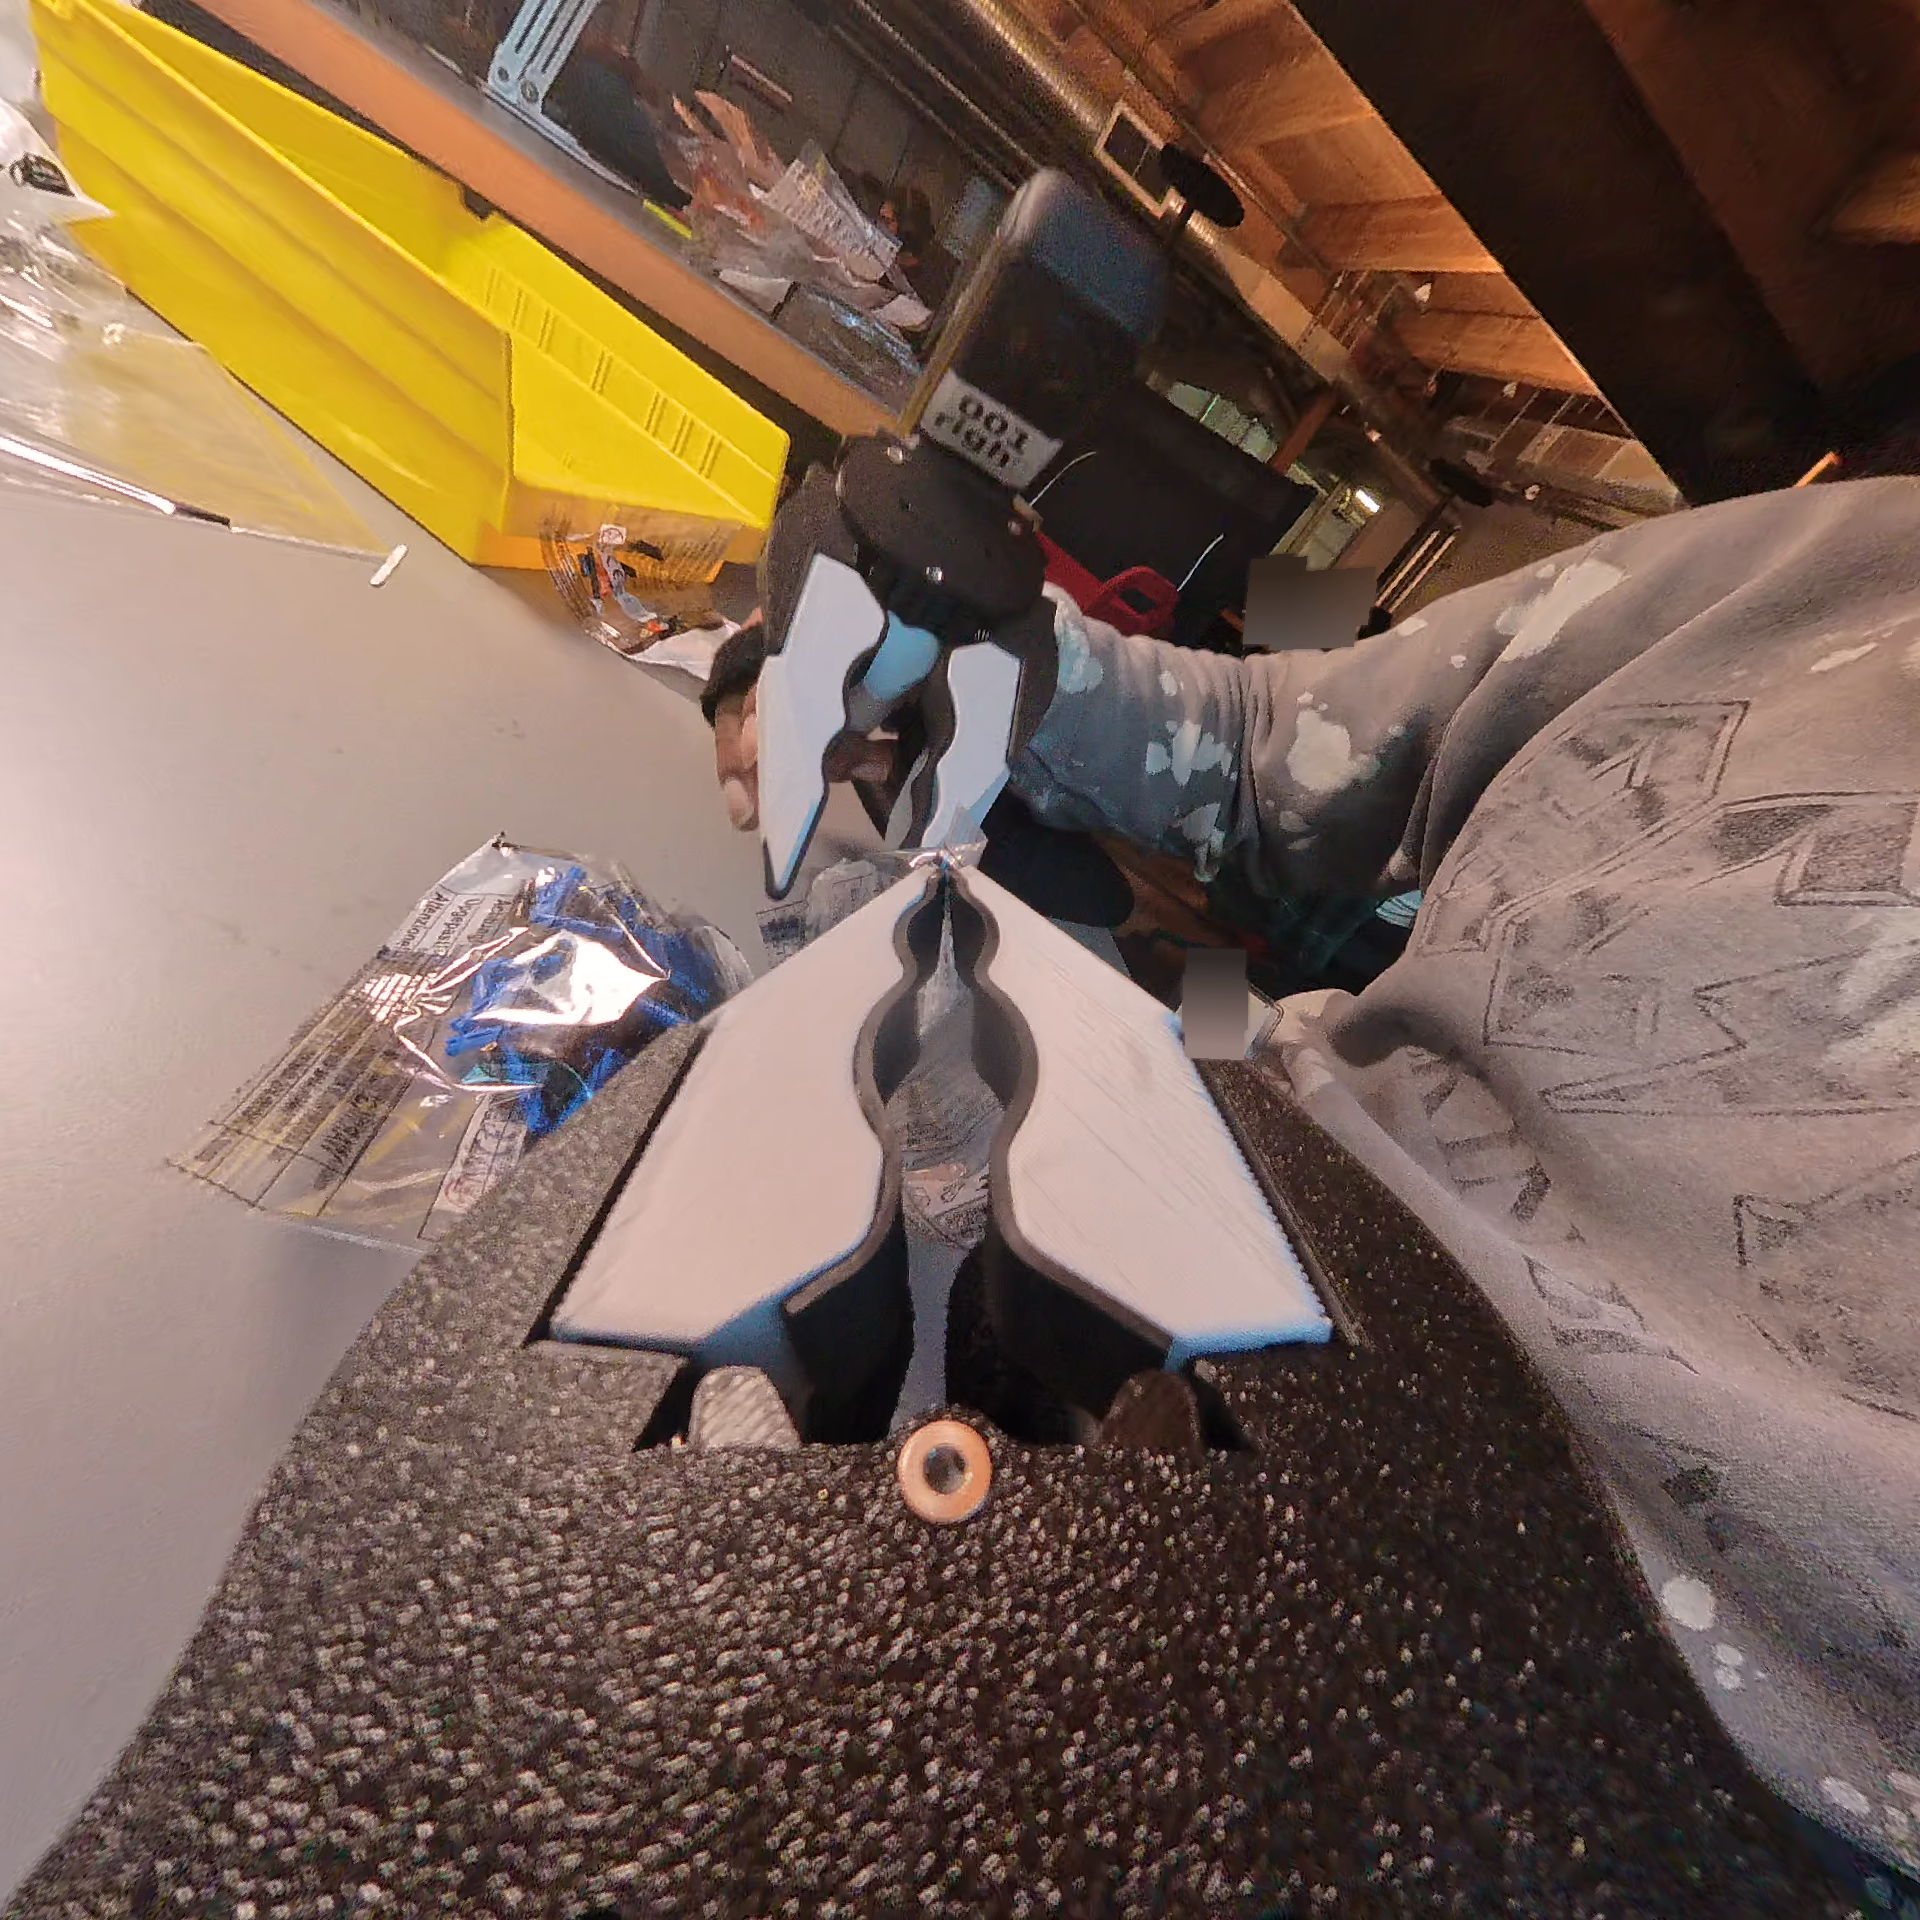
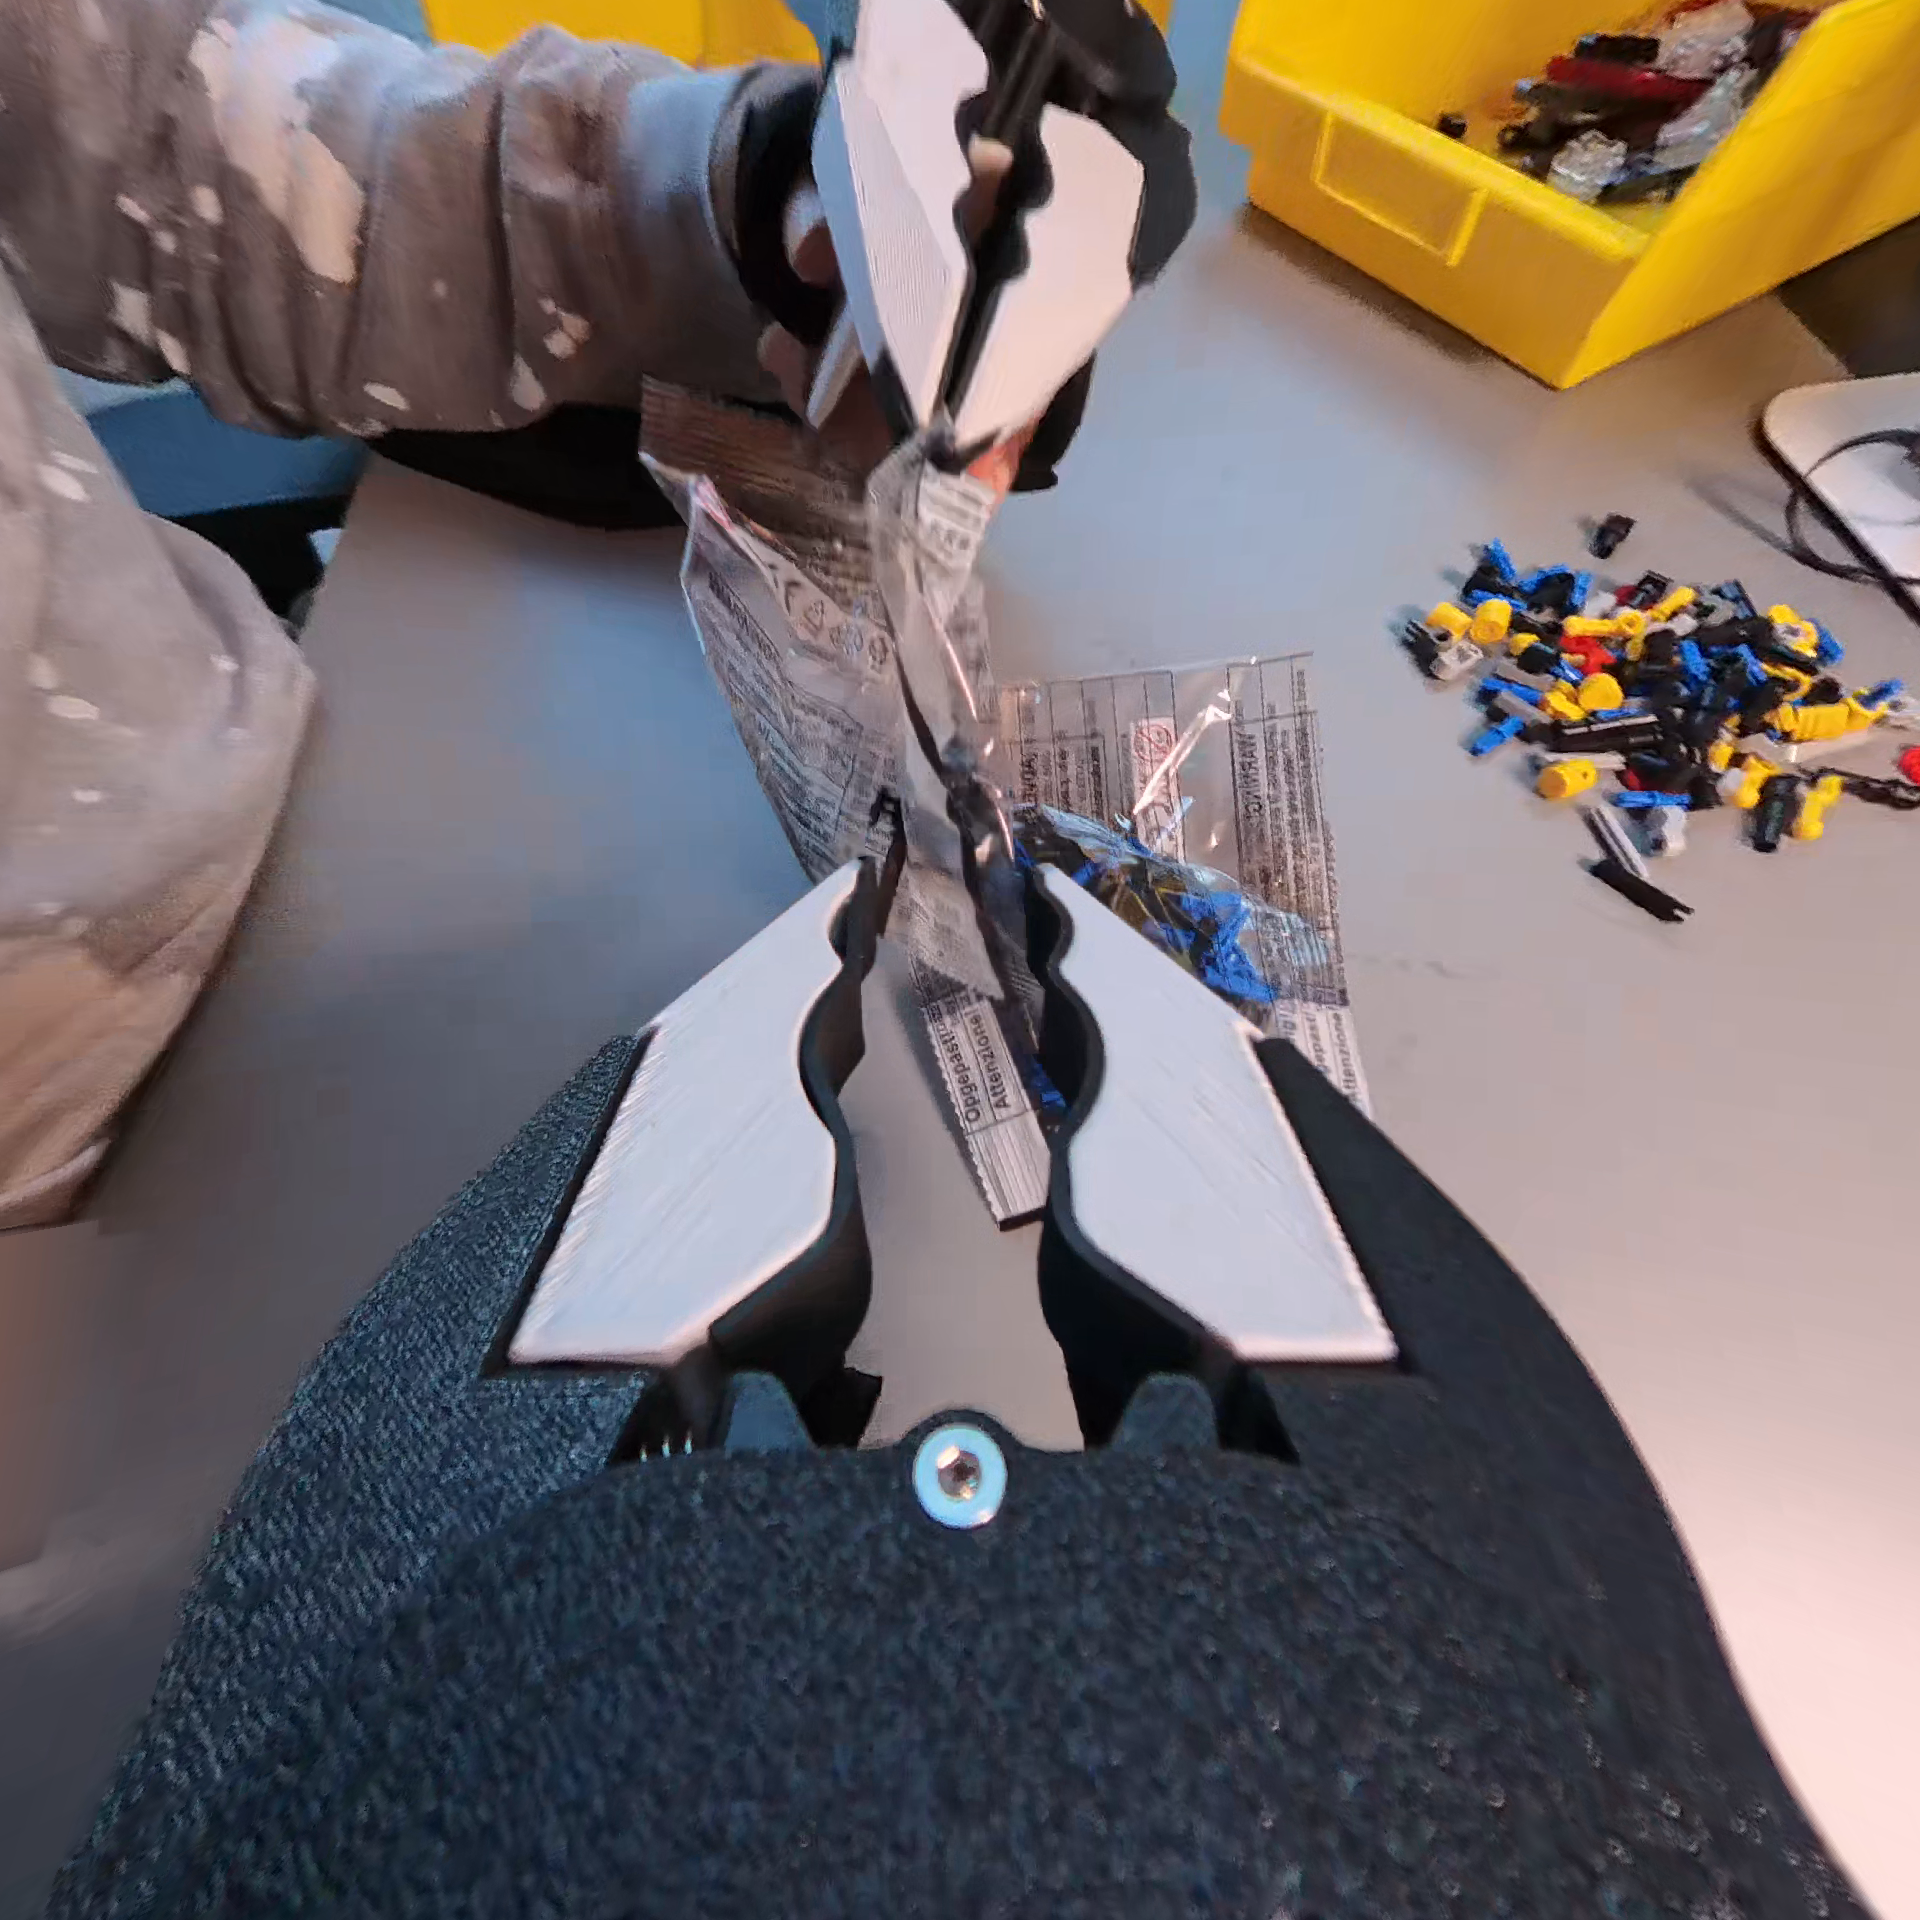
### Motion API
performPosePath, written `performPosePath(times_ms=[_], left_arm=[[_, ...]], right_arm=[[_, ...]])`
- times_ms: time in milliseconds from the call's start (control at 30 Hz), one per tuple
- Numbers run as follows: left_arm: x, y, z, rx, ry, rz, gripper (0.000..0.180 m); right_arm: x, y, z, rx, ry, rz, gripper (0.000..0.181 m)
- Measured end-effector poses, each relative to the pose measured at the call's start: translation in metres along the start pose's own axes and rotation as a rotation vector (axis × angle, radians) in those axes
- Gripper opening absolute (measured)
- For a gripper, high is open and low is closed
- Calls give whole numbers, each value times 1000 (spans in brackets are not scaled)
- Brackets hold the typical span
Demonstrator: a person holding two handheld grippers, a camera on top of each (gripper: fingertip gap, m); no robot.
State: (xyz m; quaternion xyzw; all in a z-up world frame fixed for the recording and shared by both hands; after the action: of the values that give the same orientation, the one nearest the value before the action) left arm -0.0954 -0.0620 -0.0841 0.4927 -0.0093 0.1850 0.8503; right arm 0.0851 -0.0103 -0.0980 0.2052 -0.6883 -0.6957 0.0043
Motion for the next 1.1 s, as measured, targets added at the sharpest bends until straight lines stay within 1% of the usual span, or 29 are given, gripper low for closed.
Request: performPosePath(times_ms=[67, 100, 167, 233, 300, 367, 400, 467, 567, 700, 867, 1100], left_arm=[[0, 1, -1, 6, 9, 17, 0], [-1, 2, -2, 7, 18, 23, 0], [-1, 3, -3, -2, 34, 43, 0], [-3, 6, -5, -10, 56, 74, 0], [-6, 10, -8, -21, 81, 106, 0], [-8, 11, -10, -28, 98, 119, 0], [-8, 11, -11, -28, 101, 119, 0], [-8, 9, -13, -30, 108, 109, 0], [-7, 5, -15, -31, 116, 95, 0], [-11, 6, -17, -28, 121, 108, 0], [-14, 9, -15, 8, 101, 127, 0], [-12, 10, -9, 103, 93, 114, 0]], right_arm=[[4, -7, -2, 0, -19, 6, 24], [6, -8, -2, 2, -37, 11, 16], [7, -9, 1, -3, -61, 29, 6], [5, -6, 4, 12, -51, 70, 2], [1, -2, 8, 38, -55, 108, 6], [1, 1, 11, 41, -51, 102, 24], [3, 4, 12, 17, -66, 96, 28], [7, 9, 14, -63, -101, 94, 29], [15, 14, 16, -160, -129, 82, 27], [19, 19, 14, -254, -140, 95, 1], [8, 32, 13, -262, -136, 135, 0], [5, 36, 13, -326, -138, 107, 0]])
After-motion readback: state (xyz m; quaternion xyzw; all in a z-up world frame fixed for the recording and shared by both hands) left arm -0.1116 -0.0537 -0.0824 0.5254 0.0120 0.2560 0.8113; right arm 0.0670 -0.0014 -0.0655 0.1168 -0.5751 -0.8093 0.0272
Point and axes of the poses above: each gripper's, where its closed fingertips meet, x out along the fingers, y out of its top, z = x × y across the jaws, the point moved 8 cm from there along -x, back along the fingers, and after that the axes turned 15 degrees about z, right-handed, at the moved point
